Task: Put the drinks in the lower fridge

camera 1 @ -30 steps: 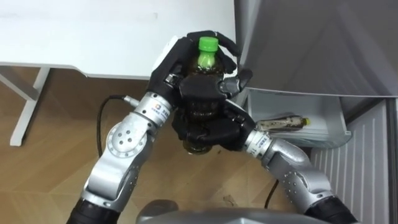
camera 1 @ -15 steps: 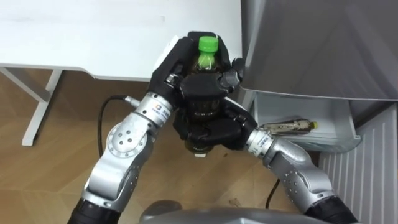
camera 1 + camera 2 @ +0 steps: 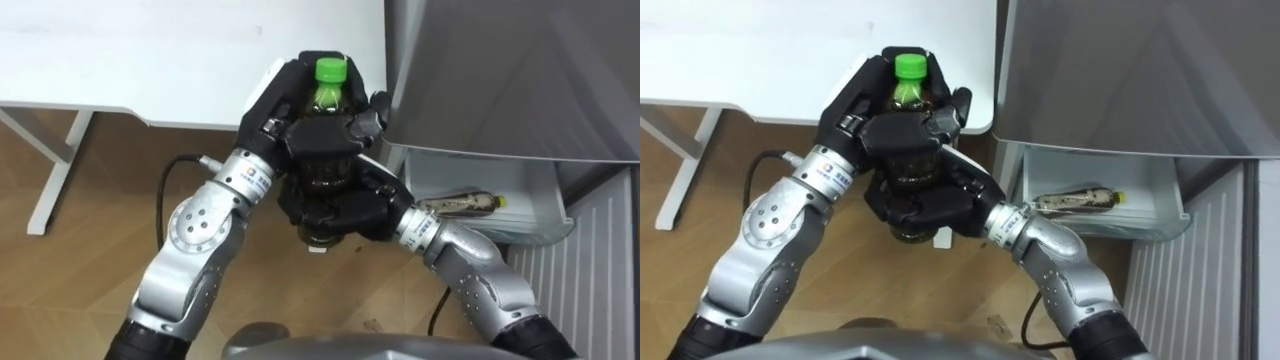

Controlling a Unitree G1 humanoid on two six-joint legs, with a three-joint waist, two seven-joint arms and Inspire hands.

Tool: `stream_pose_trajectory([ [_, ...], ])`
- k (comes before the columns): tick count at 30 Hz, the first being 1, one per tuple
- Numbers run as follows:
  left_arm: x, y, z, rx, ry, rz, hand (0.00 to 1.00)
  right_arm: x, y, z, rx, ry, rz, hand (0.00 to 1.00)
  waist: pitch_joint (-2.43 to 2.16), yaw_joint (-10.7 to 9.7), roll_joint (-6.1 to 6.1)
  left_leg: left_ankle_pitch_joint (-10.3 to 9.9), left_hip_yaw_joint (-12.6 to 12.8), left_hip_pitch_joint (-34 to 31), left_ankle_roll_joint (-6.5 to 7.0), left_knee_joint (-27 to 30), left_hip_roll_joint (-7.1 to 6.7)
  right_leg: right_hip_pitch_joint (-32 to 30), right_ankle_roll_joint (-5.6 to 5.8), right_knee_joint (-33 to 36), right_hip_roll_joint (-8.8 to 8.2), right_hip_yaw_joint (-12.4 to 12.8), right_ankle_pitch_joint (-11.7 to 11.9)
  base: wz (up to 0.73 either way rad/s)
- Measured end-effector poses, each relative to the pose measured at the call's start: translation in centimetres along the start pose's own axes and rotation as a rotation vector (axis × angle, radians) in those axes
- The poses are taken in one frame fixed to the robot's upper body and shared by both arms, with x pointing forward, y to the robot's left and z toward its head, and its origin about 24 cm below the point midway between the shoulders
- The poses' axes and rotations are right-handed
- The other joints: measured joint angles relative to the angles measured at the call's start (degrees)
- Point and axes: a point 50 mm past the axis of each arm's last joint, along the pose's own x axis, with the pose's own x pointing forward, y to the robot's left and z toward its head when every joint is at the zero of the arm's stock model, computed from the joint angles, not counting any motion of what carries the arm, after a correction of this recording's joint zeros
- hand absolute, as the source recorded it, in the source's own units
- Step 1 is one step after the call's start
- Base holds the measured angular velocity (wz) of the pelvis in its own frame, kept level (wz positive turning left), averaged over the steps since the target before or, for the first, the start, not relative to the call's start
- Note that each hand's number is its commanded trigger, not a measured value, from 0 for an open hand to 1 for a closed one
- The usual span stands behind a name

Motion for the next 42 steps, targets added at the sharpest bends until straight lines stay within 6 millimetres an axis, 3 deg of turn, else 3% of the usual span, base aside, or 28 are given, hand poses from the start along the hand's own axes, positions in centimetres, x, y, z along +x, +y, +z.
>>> stream_pose_trajectory([
  [3,0.0,0.0,0.0,-0.018,-0.001,-0.002,1.0,0.0,0.0,0.1,-0.005,0.001,0.002,1.0,0.28,-0.15,0.09,-0.02,-0.2,-0.2,0.01,0.24,0.01,0.04,0.0,-0.01,0.04,-0.1,0.0,0.03],
  [16,-0.9,1.0,-2.1,-0.229,0.083,0.042,1.0,-0.4,-0.1,-0.7,0.009,0.12,-0.016,1.0,0.26,-0.75,0.28,-0.01,-0.4,-0.77,0.06,0.6,-0.08,-0.22,0.01,0.08,0.05,-0.01,-0.01,0.0],
  [27,-1.1,1.7,-2.1,-0.346,0.055,0.04,1.0,-0.1,0.2,0.6,-0.124,0.15,-0.063,1.0,0.05,-2.57,-0.13,-0.02,-0.04,-0.19,0.06,0.73,-0.06,-0.12,0.01,0.09,0.0,0.37,-0.01,0.0],
  [40,-1.2,2.0,-3.0,-0.443,0.08,0.069,1.0,-0.1,0.2,1.3,-0.182,0.231,-0.109,1.0,0.31,-3.17,0.29,-0.05,-0.01,-0.77,0.13,1.15,-0.03,-0.41,0.01,0.22,0.12,1.41,-0.01,0.0],
  [42,-1.2,2.0,-2.9,-0.45,0.079,0.07,0.31,-0.1,0.3,1.4,-0.187,0.234,-0.112,1.0,0.31,-3.17,0.29,-0.05,-0.01,-0.78,0.13,1.14,-0.03,-0.4,0.0,0.26,0.12,1.4,-0.01,0.0],
])
